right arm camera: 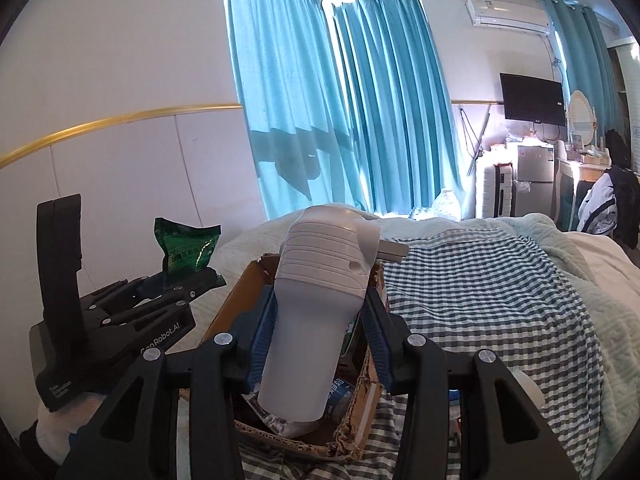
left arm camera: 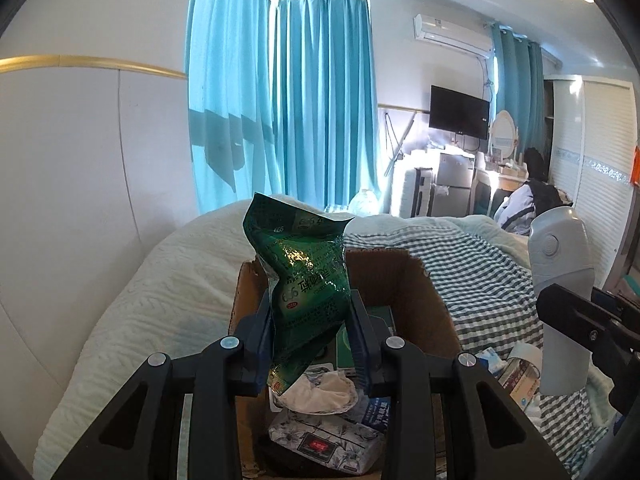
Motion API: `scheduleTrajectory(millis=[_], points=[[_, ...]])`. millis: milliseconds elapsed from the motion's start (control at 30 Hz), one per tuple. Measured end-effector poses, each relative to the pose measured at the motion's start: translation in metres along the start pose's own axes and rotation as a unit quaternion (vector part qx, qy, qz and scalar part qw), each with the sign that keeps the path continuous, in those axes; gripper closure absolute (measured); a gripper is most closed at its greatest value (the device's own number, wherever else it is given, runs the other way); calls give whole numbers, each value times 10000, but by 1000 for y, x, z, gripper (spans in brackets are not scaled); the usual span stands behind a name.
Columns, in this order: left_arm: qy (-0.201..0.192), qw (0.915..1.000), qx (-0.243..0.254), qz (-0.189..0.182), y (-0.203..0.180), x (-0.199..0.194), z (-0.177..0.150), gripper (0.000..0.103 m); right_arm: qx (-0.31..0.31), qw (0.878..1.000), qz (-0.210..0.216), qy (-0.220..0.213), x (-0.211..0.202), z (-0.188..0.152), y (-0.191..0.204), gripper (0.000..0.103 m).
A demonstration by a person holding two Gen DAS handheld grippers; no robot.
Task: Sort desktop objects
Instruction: 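Lift and carry the snack bag and hair dryer over the cardboard box, then open both tools to drop the snack bag and hair dryer into the box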
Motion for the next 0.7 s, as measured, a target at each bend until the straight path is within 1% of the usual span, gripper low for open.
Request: scheduleTrajectory(millis=[233, 333, 433, 467, 500, 533, 567, 600, 667, 700], points=[[429, 9991, -42, -50, 8, 39, -20, 70, -279, 9991, 48, 302, 45, -17, 14, 60], [566, 9984, -48, -45, 10, 48, -26, 70, -248, 9985, 91, 471, 64, -24, 15, 60], [726, 9973, -90, -55, 13, 56, -31, 69, -159, 9983, 96, 544, 76, -30, 14, 60], [778, 9969, -115, -94, 14, 58, -32, 67, -115, 9984, 97, 541, 76, -32, 13, 59], [835, 9963, -143, -118, 15, 59, -33, 61, -78, 9985, 118, 533, 76, -33, 11, 54], [854, 9961, -165, -137, 14, 57, -33, 56, -48, 9986, 132, 503, 75, -32, 10, 46], [846, 9962, -174, -136, 13, 55, -32, 52, -24, 9988, 142, 472, 72, -32, 9, 42], [813, 9965, -142, -119, 12, 51, -31, 52, -19, 9988, 165, 454, 69, -31, 9, 40], [716, 9974, -8, -12, 6, 41, -29, 50, -26, 9992, 150, 378, 60, -29, 9, 40], [688, 9976, 44, 36, 5, 38, -27, 46, -19, 9994, 109, 319, 53, -30, 8, 40]])
Point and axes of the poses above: each gripper's, at about its wrist camera, not at the fingertips, and x roughly the way its jaws point, y to its left, z to its top, the point moved 6 cm from there along x, roughly the way its jaws point, and after that the axes turned 8 degrees about y, right-handed, at the moved point
